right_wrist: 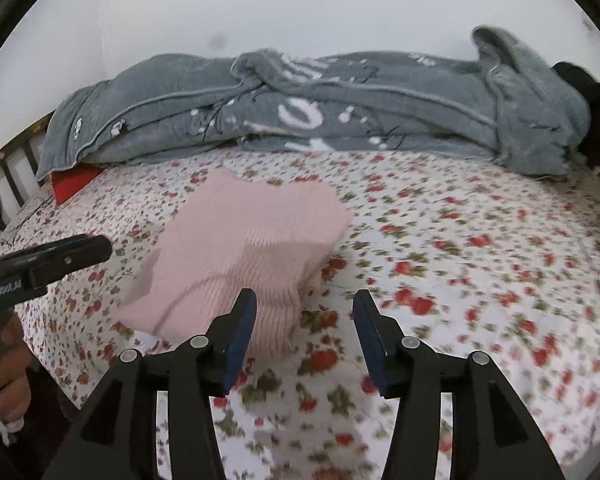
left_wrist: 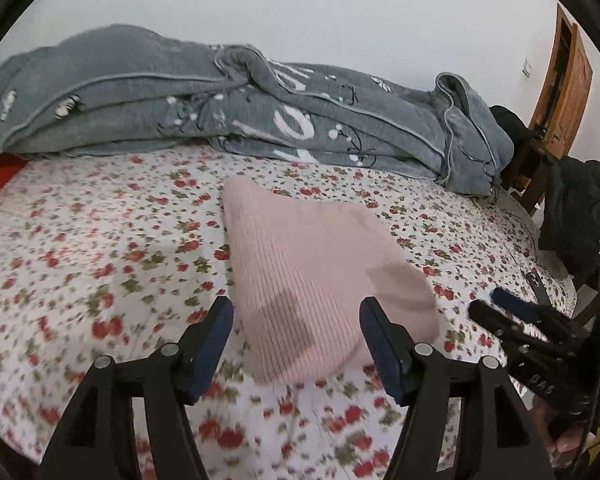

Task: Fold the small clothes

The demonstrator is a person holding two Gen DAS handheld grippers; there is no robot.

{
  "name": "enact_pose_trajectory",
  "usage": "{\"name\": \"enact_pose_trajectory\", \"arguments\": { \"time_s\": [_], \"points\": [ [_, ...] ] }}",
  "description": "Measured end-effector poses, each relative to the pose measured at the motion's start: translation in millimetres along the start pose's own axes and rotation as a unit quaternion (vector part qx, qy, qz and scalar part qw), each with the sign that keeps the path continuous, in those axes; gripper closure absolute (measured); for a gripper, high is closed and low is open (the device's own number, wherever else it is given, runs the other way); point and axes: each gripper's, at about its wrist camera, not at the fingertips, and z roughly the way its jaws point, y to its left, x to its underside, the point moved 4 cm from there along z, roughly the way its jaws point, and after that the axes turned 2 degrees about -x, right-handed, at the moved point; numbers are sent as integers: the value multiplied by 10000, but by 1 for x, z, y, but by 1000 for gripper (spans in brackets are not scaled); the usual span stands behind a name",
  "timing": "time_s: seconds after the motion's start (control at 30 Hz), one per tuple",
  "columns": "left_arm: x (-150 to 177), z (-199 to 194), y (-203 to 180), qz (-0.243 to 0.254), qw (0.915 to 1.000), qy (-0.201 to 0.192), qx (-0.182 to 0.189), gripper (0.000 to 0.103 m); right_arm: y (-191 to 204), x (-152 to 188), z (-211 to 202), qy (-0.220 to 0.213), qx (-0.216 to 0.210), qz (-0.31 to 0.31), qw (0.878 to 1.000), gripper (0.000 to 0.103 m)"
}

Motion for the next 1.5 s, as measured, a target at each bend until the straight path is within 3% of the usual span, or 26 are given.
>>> {"name": "enact_pose_trajectory", "arguments": {
  "time_s": [0.07, 0.2, 0.3, 0.37, 0.43, 0.53, 0.87, 1.5],
  "points": [
    [2, -13, -3, 1, 9998, -65, -165, 37, 0, -1, -21, -140, 156, 12, 9998, 40],
    [12, -42, -9, 23, 9976, -300, -623, 34, 1, -1, -59, -208, 180, 63, 9996, 31],
    [21, -52, -16, 52, 9976, -295, -623, 32, 1, 2, -78, -209, 248, 120, 9994, 29],
    [28, -62, -22, 64, 9974, -345, -637, 32, 0, 6, -88, -229, 280, 140, 9992, 14],
    [33, -70, -28, 93, 9969, -420, -660, 30, 1, 11, -102, -342, 301, 146, 9989, 7],
    [41, -82, -35, 112, 9964, -504, -678, 28, 1, 17, -116, -491, 371, 163, 9980, 3],
    [46, -108, -44, 239, 9921, -770, -956, 18, -8, 25, -143, -627, 628, 198, 9959, 2],
    [46, -110, -43, 293, 9904, -819, -1076, 17, -2, 28, -150, -713, 695, 132, 9949, 2]
  ]
}}
